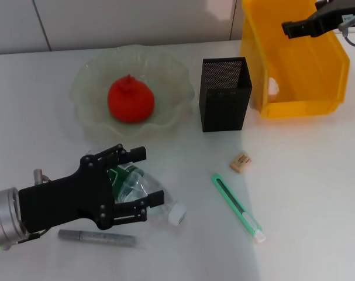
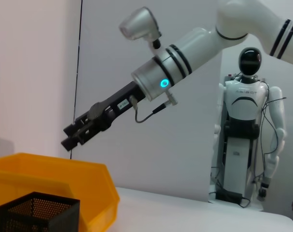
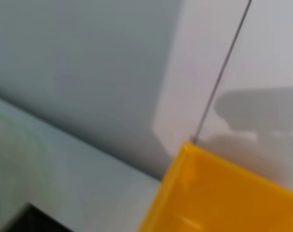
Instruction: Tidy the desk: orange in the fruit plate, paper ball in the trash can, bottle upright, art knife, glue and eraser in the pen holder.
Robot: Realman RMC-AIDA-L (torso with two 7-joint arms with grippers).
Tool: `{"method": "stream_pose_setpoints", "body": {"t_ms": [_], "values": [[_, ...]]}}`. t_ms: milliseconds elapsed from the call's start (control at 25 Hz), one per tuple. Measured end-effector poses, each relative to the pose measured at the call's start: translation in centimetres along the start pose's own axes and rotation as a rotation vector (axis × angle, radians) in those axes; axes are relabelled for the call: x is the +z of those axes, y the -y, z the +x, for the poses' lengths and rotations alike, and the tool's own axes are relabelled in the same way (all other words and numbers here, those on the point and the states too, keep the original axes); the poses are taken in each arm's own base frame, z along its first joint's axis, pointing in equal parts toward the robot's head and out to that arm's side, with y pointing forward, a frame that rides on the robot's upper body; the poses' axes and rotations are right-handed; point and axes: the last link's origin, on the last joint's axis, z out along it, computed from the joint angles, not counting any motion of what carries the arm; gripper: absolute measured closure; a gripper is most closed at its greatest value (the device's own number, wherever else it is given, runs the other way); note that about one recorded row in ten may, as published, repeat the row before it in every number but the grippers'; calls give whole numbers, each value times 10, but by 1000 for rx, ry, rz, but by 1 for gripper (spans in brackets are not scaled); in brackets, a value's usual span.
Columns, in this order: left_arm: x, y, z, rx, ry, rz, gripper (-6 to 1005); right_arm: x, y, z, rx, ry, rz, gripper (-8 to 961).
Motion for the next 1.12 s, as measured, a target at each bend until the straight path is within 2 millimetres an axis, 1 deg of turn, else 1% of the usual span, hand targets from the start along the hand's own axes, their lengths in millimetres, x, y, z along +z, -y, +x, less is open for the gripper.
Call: {"method": "stream_pose_setpoints", "body": {"t_ms": [40, 80, 120, 200, 240, 280, 400, 440, 480, 520, 560, 600, 640, 680, 760, 840, 880, 920, 1000, 1040, 1080, 1120], "values": [[-3, 1, 0, -2, -7, 15, 268, -13, -4, 1, 24, 81, -51, 191], [-3, 1, 0, -2, -7, 15, 268, -13, -4, 1, 24, 81, -51, 159], [-4, 1, 1, -2, -14, 22, 268, -21, -7, 4, 35, 132, -85, 126], [-8, 2, 2, -4, -27, 37, 269, -41, -13, 15, 59, 242, -167, 126], [-11, 3, 3, -3, -37, 53, 270, -57, -17, 27, 66, 345, -244, 126], [-11, 3, 3, -3, -37, 53, 270, -57, -17, 27, 66, 345, -244, 126], [-13, 5, 4, -1, -37, 61, 272, -80, -19, 62, 87, 494, -351, 126], [-14, 7, 5, 0, -31, 59, 272, -93, -20, 91, 91, 573, -409, 126], [-14, 7, 5, 0, -31, 59, 272, -93, -20, 91, 91, 573, -409, 126], [-13, 9, 7, 5, -27, 53, 273, -100, -19, 121, 102, 618, -444, 126], [-13, 9, 7, 5, -27, 53, 273, -100, -19, 121, 102, 618, -444, 126], [-13, 10, 10, 14, -24, 48, 274, -103, -20, 137, 109, 635, -456, 126], [-12, 12, 16, 39, -8, 29, 274, -107, -22, 171, 120, 661, -461, 126], [-12, 12, 16, 39, -8, 29, 275, -107, -22, 171, 120, 661, -461, 126], [-9, 15, 21, 57, 28, 0, 276, -109, -25, 195, 123, 673, -457, 126], [0, 23, 33, 71, 147, -51, 276, -109, -30, 219, 134, 664, -453, 126], [0, 23, 33, 71, 147, -51, 277, -109, -30, 219, 134, 664, -453, 126], [4, 26, 38, 79, 195, -67, 277, -109, -31, 224, 144, 660, -450, 126], [14, 31, 53, 140, 282, -113, 278, -107, -32, 230, 166, 646, -446, 126], [19, 31, 59, 171, 311, -135, 279, -106, -33, 234, 181, 625, -446, 126], [24, 31, 65, 210, 336, -162, 279, -106, -33, 234, 181, 625, -446, 126], [34, 28, 74, 290, 385, -210, 280, -105, -35, 237, 185, 614, -451, 126]]}}
